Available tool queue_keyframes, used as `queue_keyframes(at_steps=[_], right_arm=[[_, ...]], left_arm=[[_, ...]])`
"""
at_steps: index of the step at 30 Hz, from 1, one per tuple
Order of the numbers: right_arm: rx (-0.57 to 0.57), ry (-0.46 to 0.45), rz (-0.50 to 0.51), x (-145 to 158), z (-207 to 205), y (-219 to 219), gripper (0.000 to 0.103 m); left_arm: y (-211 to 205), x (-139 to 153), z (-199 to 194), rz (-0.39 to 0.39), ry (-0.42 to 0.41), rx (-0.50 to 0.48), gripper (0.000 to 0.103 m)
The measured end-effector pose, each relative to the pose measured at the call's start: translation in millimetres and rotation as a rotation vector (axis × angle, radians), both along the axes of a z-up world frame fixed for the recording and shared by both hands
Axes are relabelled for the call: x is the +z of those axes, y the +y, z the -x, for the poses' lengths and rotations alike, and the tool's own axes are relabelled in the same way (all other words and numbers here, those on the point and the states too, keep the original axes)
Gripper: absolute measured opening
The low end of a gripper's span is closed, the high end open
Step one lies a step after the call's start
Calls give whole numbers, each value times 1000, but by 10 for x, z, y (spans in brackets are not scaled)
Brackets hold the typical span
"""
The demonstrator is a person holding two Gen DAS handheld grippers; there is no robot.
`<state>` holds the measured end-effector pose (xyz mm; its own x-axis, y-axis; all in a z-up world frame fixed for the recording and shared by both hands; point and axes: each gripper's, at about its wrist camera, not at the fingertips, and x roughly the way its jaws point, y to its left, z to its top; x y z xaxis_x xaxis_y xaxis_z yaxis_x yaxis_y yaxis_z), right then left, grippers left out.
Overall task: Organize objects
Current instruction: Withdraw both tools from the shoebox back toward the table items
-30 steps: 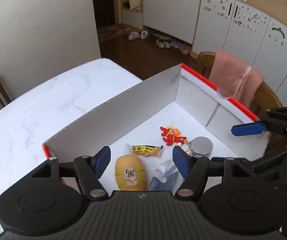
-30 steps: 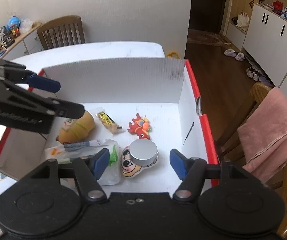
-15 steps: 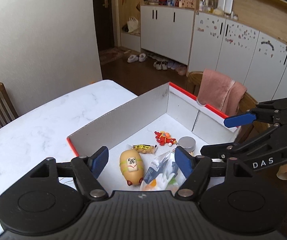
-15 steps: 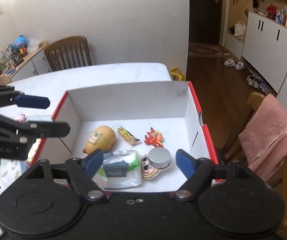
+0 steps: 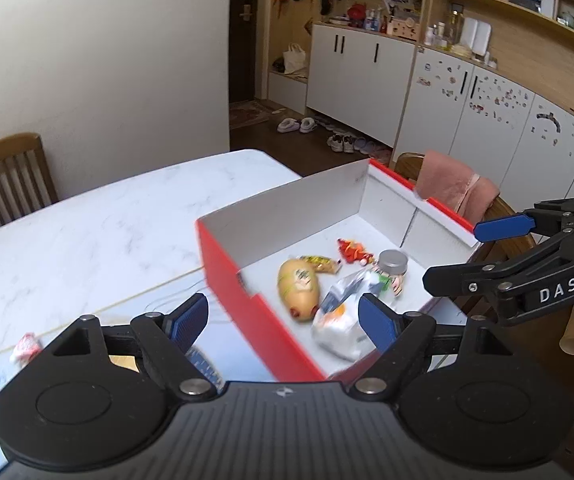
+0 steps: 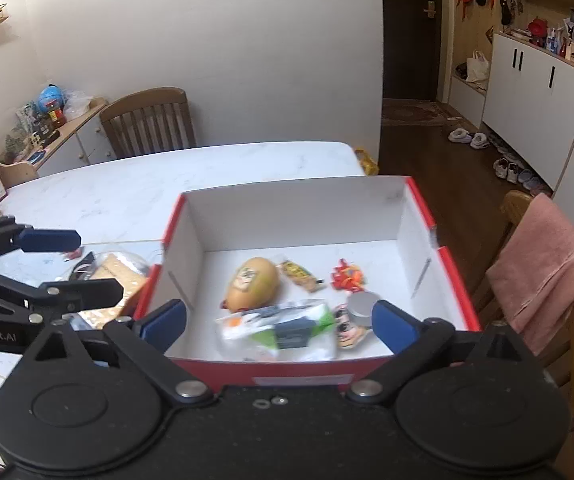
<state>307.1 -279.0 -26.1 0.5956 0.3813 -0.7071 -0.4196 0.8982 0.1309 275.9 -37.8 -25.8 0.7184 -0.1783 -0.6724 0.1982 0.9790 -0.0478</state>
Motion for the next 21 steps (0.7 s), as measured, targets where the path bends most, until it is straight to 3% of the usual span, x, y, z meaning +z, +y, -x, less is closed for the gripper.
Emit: queue_keyframes(at_steps=[9,11,13,15,21], right_arm=[[47,-15,10,-10,238,554,102],[61,-9,15,-21,272,698,102],[69,-8,24,-32,303,835,102],[78,-5,29,-39,329,966,102],[90,24,40,-77,367,1343,102]], left_arm=[[553,-22,350,9,-40,51,82],[690,-25,431,10,-44,55,85],[825,-48,503,10,-44,59,97],[963,-89,580,15,-44,68,101],[1389,-291,764,30,-27,133,102]])
